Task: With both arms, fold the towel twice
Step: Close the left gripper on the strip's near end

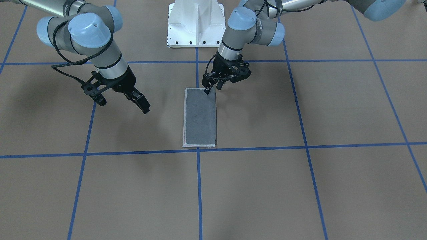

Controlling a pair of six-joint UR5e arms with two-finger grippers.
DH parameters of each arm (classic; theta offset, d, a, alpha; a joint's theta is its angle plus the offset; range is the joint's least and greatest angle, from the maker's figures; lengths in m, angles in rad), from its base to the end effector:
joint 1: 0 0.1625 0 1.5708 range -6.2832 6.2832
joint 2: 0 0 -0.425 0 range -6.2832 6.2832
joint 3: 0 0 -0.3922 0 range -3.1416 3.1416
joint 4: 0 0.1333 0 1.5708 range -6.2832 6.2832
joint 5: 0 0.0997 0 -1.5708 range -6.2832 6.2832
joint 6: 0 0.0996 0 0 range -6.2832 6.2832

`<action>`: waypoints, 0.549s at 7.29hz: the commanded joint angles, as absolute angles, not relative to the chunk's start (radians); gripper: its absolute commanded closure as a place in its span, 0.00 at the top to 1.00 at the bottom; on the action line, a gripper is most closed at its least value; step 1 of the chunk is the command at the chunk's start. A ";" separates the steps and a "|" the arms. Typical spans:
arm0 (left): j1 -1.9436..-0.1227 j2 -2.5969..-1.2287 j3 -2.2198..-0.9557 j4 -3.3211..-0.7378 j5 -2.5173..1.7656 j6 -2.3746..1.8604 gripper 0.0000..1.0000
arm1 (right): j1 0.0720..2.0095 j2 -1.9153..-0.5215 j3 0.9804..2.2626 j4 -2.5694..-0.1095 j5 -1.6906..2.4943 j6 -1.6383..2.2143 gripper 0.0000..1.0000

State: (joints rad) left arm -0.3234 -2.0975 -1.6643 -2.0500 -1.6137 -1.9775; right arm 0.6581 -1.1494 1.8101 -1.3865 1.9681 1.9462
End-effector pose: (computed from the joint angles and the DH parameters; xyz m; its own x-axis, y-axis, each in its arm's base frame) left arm 0.5912 -0.3342 0.2583 0.2842 -0.5121 -0.8106 0.4287 0.8241 -0.3703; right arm -0.4313 -0.4532 0.2960 0.3657 0.7101 0.6017 -0.5042 0.6946 -0.5132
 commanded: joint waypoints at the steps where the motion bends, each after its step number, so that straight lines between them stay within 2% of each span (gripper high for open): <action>1: -0.322 -2.097 -1.664 -2.049 -1.614 -1.979 0.22 | 0.658 -1.146 1.813 -1.390 1.968 1.948 1.00; 2: -0.322 -2.097 -1.664 -2.049 -1.614 -1.979 0.04 | 0.658 -1.146 1.815 -1.390 1.968 1.950 1.00; 3: -0.322 -2.097 -1.667 -2.049 -1.615 -1.979 0.00 | 0.658 -1.146 1.815 -1.390 1.968 1.948 1.00; 4: -0.322 -2.100 -1.678 -2.049 -1.621 -1.979 0.00 | 0.658 -1.147 1.813 -1.390 1.968 1.950 1.00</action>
